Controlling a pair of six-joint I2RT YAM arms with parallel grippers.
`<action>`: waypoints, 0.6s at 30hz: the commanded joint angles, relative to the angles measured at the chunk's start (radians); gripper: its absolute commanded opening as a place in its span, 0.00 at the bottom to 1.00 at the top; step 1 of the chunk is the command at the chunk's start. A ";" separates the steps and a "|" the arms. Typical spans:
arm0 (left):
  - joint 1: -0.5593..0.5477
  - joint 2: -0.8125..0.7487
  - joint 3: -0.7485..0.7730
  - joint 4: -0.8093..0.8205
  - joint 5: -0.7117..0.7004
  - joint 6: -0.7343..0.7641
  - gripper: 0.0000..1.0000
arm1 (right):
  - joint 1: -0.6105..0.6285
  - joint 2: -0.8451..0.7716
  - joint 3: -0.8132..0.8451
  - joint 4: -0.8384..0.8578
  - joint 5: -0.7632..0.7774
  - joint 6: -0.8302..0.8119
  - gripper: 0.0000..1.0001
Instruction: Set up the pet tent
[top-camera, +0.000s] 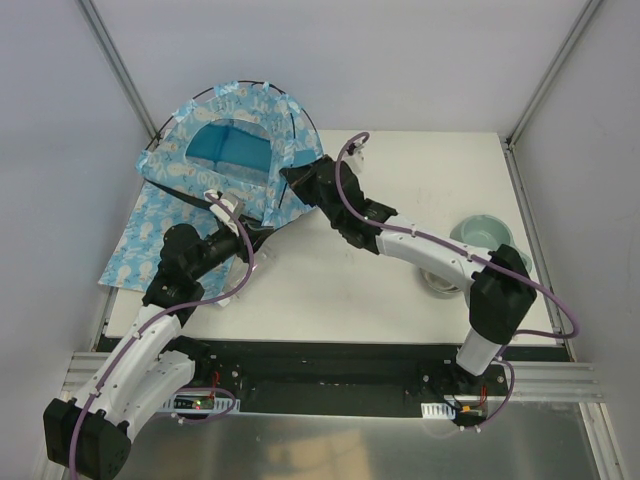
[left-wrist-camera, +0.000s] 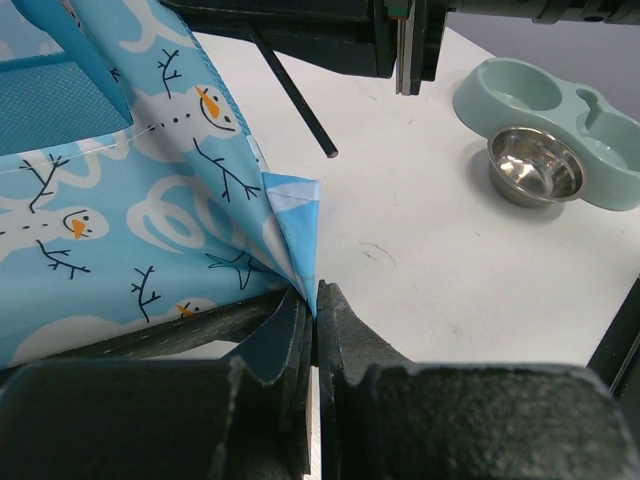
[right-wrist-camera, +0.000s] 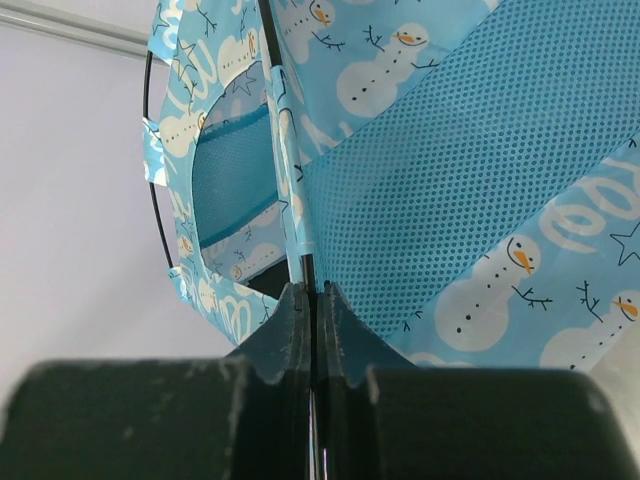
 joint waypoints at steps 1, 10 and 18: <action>-0.028 -0.016 -0.020 -0.113 0.262 -0.041 0.00 | -0.062 0.045 0.071 0.010 0.335 0.044 0.00; -0.028 -0.014 -0.018 -0.113 0.268 -0.041 0.00 | -0.040 0.068 0.111 -0.045 0.389 0.056 0.00; -0.028 -0.003 -0.012 -0.113 0.276 -0.041 0.00 | -0.027 0.085 0.133 -0.063 0.412 0.033 0.00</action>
